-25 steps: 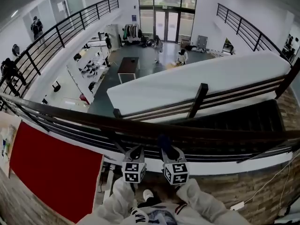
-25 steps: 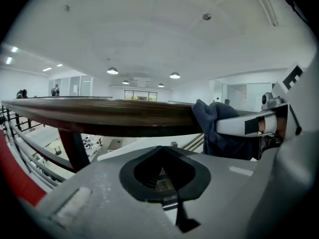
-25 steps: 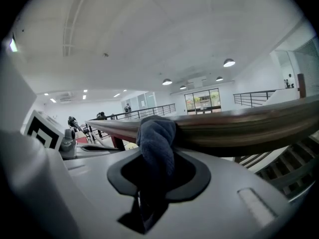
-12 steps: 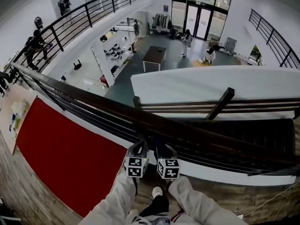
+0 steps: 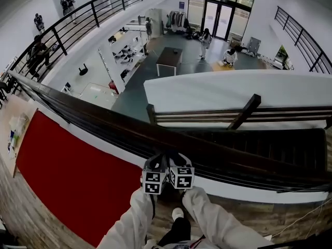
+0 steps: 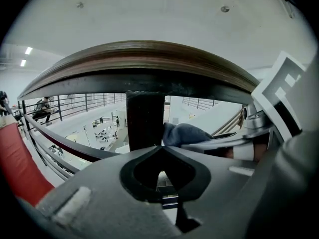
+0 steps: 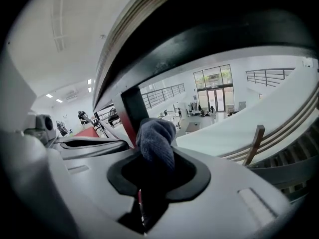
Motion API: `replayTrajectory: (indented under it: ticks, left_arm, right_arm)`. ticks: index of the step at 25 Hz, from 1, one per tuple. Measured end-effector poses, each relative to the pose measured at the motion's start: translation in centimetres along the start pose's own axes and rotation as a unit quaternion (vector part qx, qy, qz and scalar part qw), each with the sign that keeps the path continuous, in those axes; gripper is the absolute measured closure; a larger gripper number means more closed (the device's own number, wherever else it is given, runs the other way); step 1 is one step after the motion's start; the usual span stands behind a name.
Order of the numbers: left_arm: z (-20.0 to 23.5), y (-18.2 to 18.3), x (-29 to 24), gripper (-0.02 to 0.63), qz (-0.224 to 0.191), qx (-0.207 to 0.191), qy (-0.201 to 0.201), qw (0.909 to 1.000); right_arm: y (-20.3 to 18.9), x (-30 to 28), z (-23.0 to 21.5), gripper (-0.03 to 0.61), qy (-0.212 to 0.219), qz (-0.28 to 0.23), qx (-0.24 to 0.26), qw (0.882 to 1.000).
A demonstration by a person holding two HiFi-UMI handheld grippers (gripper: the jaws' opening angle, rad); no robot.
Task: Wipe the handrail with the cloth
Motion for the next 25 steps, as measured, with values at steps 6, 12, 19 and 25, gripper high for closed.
replayTrajectory:
  ticks: [6,12,19,25]
  left_arm:
    - [1.1,0.3,-0.2,0.612,0.0,-0.008,-0.006,1.0]
    - [1.4,-0.1,0.2,0.612,0.001,-0.007,0.0,1.0]
    - [1.6,0.1,1.5,0.612,0.001,-0.004,0.007,1.0]
    - [1.8,-0.4,1.5,0.612,0.006,-0.01,0.012,0.9999]
  right_arm:
    - [-0.2,-1.6,0.8,0.486,0.006,0.013,-0.004,1.0]
    - [-0.6,-2.2,0.5,0.486,0.009,0.019,-0.001,1.0]
    - [-0.7,-2.5,0.5,0.486,0.015,0.031,-0.004,0.999]
    - [-1.1,-3.4,0.2,0.486,0.022,0.025,-0.005,0.999]
Point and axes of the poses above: the fingertips, and each gripper's own axes: x backward along the fingers, z to its left, y out of its top, the point moved 9 cm from there along x, backward along the fingers, and after that the axes turned 8 degrees about x, right-handed, at the moved point
